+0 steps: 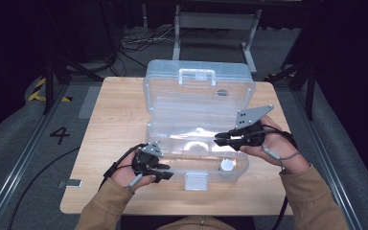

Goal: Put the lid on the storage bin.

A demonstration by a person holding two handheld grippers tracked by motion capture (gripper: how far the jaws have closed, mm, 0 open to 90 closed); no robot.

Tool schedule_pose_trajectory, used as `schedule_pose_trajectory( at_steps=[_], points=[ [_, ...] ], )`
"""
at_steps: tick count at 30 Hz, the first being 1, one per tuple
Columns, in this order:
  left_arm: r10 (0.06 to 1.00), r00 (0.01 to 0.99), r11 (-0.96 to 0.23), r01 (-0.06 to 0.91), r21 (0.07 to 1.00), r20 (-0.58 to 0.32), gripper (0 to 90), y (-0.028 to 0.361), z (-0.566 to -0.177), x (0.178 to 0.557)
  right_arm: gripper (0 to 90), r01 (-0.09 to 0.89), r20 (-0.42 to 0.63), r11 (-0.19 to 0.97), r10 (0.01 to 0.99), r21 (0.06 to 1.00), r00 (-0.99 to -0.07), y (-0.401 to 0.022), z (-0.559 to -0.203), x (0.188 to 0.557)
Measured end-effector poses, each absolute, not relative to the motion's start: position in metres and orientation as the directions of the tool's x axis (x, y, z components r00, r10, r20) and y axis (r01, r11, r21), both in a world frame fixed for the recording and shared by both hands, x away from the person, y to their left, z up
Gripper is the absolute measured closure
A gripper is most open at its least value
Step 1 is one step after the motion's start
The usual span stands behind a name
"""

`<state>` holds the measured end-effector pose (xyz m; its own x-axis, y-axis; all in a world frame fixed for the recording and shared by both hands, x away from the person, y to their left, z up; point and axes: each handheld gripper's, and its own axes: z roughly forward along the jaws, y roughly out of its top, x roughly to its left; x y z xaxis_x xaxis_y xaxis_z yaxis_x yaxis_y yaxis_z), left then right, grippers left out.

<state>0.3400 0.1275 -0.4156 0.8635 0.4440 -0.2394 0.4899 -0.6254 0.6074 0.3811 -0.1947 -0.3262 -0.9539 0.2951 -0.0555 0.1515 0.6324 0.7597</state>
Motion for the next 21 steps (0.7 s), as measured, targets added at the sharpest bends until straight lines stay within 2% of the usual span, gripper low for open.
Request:
schedule_pose_trajectory(
  at_steps=[15,21],
  points=[
    [0.447,0.862,-0.625,0.492,0.606,-0.24,67.9,0.1272,-0.4153,0.3403,80.9,0.132,-0.065,0.654,0.267,0.745,-0.961,-0.1938,-0.329,0.3765],
    [0.448,0.868,-0.65,0.48,0.589,-0.212,62.0,0.1249,-0.4135,0.3389,83.3,0.127,-0.073,0.658,0.267,0.743,-0.961,-0.1941,-0.3301,0.3751]
  ],
)
